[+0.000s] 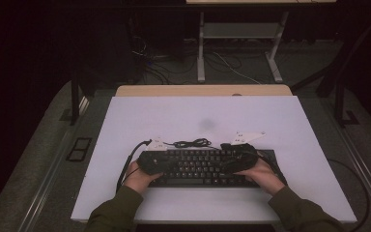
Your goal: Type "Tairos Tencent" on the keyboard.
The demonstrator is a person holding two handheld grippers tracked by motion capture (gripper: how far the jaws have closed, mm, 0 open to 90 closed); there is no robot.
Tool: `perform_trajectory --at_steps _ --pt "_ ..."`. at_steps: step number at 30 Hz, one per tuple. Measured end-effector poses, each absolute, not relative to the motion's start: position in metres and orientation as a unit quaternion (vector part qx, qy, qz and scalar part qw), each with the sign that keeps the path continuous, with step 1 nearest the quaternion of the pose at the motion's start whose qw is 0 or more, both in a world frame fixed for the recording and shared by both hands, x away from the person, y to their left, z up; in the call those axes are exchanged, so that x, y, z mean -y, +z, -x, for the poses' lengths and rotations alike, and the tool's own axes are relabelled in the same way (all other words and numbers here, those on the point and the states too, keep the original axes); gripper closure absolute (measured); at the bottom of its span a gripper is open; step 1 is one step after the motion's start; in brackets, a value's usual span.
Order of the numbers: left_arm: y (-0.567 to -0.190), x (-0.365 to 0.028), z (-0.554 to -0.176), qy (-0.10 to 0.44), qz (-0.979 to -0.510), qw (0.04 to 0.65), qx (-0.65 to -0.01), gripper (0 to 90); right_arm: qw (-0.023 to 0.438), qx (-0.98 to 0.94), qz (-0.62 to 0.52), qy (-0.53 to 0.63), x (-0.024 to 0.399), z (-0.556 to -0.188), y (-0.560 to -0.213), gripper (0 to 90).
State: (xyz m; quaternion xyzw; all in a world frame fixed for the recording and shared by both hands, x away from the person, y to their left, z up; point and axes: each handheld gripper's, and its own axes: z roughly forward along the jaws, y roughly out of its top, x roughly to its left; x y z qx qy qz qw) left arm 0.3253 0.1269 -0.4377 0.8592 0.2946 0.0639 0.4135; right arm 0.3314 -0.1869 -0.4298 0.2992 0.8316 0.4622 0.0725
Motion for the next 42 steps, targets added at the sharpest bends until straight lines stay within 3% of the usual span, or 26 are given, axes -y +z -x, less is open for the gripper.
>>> perform_trajectory --at_steps 22,28,33,42 --pt "-0.434 -0.129 -0.323 0.068 -0.856 0.423 -0.291 85.4 0.071 -0.833 -0.294 0.464 0.186 -0.331 -0.43 17.8" --pt "-0.431 -0.129 -0.32 0.073 -0.849 0.434 -0.291 74.8 0.068 -0.834 -0.293 0.463 0.185 -0.333 -0.43 18.3" --pt "-0.429 -0.129 -0.318 0.074 -0.847 0.44 -0.29 65.1 0.061 -0.835 -0.287 0.465 0.185 -0.333 -0.43 23.9" --pt "-0.429 -0.131 -0.315 0.078 -0.84 0.448 -0.296 44.9 0.058 -0.836 -0.272 0.474 0.184 -0.335 -0.427 44.8"
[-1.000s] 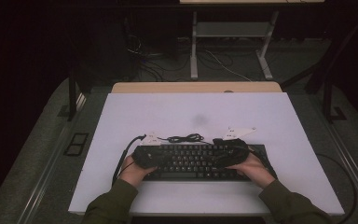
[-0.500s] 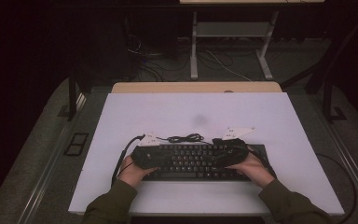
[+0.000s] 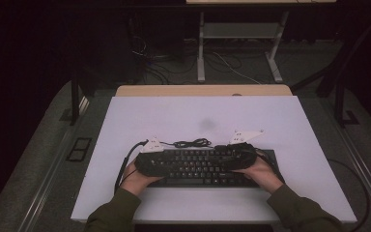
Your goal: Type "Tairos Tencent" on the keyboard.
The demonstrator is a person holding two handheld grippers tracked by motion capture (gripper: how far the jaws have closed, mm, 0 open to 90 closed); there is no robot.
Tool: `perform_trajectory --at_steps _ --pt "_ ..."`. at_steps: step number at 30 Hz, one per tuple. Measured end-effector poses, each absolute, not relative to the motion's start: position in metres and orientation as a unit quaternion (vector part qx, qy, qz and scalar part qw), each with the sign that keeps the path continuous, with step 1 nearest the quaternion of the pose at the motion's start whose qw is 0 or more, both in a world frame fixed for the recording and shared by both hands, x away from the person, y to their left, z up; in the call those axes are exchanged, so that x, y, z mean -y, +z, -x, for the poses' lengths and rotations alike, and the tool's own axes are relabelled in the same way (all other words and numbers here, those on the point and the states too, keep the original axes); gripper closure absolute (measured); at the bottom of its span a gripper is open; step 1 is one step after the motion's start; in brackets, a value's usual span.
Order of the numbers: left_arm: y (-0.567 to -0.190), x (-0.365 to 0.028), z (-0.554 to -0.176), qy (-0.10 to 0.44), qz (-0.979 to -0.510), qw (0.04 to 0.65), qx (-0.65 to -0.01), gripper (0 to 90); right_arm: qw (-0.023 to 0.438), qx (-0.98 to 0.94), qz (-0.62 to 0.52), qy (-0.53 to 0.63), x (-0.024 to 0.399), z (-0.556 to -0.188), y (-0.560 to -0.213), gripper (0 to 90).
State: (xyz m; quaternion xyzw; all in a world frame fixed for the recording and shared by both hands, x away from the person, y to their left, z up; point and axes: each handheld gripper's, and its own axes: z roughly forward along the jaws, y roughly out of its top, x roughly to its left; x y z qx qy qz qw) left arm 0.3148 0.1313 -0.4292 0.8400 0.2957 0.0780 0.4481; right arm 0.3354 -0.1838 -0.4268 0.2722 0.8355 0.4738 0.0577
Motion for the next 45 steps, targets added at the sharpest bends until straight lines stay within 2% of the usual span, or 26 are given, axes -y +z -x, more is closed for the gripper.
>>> perform_trajectory --at_steps 9,18,24,32,38,45 --pt "-0.429 -0.138 -0.31 0.097 -0.829 0.453 -0.315 29.7 0.047 -0.837 -0.269 0.474 0.178 -0.338 -0.425 60.4" --pt "-0.43 -0.145 -0.304 0.111 -0.823 0.453 -0.323 19.9 0.033 -0.844 -0.26 0.468 0.17 -0.342 -0.426 80.1" --pt "-0.431 -0.15 -0.3 0.116 -0.82 0.453 -0.33 14.1 0.02 -0.853 -0.248 0.459 0.163 -0.345 -0.427 88.6" --pt "-0.432 -0.155 -0.297 0.122 -0.817 0.454 -0.335 10.2 0.009 -0.865 -0.236 0.443 0.156 -0.347 -0.43 89.5" --pt "-0.433 -0.156 -0.297 0.123 -0.816 0.451 -0.341 0.8 0.008 -0.869 -0.232 0.437 0.153 -0.349 -0.432 89.5" --pt "-0.434 -0.157 -0.297 0.123 -0.816 0.45 -0.342 0.0 0.007 -0.874 -0.232 0.428 0.152 -0.349 -0.434 89.5"
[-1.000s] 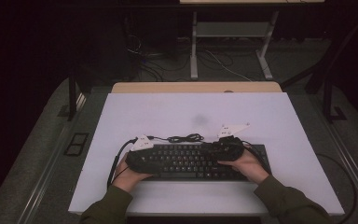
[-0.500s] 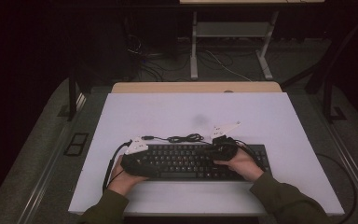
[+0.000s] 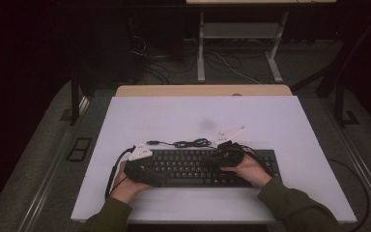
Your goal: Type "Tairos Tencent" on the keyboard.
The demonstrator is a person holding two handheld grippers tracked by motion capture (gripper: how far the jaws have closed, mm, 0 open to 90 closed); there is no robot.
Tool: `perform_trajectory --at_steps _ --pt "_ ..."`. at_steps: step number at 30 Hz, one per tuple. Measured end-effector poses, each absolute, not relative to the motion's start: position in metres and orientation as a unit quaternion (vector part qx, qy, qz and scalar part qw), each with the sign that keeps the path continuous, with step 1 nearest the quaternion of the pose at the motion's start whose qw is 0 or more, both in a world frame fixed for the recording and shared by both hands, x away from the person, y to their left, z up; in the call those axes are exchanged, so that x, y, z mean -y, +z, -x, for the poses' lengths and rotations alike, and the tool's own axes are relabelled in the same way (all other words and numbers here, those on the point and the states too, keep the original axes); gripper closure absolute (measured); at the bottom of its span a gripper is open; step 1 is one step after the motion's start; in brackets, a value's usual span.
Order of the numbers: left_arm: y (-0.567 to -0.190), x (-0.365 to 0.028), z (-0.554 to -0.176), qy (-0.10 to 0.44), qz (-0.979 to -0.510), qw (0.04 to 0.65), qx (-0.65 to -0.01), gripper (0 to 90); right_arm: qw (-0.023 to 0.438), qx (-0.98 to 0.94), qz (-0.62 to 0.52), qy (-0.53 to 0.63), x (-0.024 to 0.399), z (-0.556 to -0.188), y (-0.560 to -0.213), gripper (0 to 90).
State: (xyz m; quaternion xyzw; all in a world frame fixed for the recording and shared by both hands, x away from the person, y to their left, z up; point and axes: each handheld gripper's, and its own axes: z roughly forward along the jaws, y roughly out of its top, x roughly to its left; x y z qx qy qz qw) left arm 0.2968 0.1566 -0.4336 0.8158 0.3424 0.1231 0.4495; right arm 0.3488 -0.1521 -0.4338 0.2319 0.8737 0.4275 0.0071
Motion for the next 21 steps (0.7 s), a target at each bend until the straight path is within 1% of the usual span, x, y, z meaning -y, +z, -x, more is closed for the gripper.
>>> perform_trajectory --at_steps 21 --pt "-0.4345 -0.1568 -0.298 0.115 -0.819 0.446 -0.342 0.0 0.009 -0.884 -0.23 0.407 0.1475 -0.3474 -0.4376 89.5"
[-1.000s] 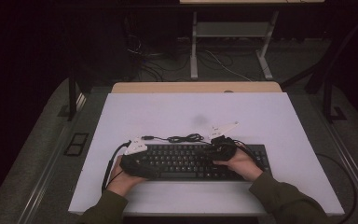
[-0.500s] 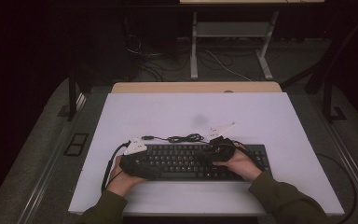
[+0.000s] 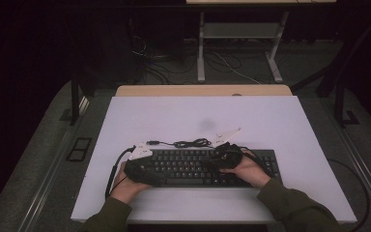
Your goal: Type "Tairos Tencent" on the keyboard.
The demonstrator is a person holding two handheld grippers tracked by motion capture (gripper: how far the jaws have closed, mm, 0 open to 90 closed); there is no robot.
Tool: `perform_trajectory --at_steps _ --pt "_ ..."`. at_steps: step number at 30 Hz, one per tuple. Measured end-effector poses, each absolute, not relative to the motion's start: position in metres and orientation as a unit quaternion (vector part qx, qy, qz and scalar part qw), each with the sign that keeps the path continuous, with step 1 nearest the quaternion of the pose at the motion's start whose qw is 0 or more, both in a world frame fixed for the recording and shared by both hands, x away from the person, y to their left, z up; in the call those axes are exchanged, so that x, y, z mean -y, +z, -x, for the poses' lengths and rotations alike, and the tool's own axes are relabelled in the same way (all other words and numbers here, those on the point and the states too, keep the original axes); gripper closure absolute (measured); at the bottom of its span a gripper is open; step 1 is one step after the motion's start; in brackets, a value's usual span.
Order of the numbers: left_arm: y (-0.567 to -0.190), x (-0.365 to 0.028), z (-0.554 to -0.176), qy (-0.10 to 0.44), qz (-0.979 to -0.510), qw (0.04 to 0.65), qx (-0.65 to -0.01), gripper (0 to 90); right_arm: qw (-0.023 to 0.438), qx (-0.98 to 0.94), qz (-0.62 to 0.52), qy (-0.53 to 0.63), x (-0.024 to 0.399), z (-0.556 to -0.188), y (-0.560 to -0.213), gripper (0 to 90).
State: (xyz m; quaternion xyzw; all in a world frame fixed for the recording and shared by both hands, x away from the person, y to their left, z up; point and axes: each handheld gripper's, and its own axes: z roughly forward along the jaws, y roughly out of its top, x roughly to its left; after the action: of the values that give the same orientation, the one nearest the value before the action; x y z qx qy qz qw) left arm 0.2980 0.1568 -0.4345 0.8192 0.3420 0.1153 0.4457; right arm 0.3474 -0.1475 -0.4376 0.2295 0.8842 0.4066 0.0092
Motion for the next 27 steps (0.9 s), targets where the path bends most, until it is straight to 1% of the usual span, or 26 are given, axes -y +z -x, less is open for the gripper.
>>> perform_trajectory --at_steps 15,23,27 --pt "-0.4348 -0.1564 -0.2979 0.116 -0.82 0.446 -0.34 0.0 0.009 -0.884 -0.228 0.409 0.1476 -0.347 -0.4372 89.3" --pt "-0.435 -0.1562 -0.2977 0.116 -0.819 0.445 -0.343 0.0 0.013 -0.876 -0.23 0.425 0.1506 -0.3471 -0.4335 75.2" --pt "-0.4349 -0.1563 -0.2975 0.116 -0.819 0.445 -0.344 0.0 0.012 -0.869 -0.233 0.437 0.1524 -0.3477 -0.4315 62.2"
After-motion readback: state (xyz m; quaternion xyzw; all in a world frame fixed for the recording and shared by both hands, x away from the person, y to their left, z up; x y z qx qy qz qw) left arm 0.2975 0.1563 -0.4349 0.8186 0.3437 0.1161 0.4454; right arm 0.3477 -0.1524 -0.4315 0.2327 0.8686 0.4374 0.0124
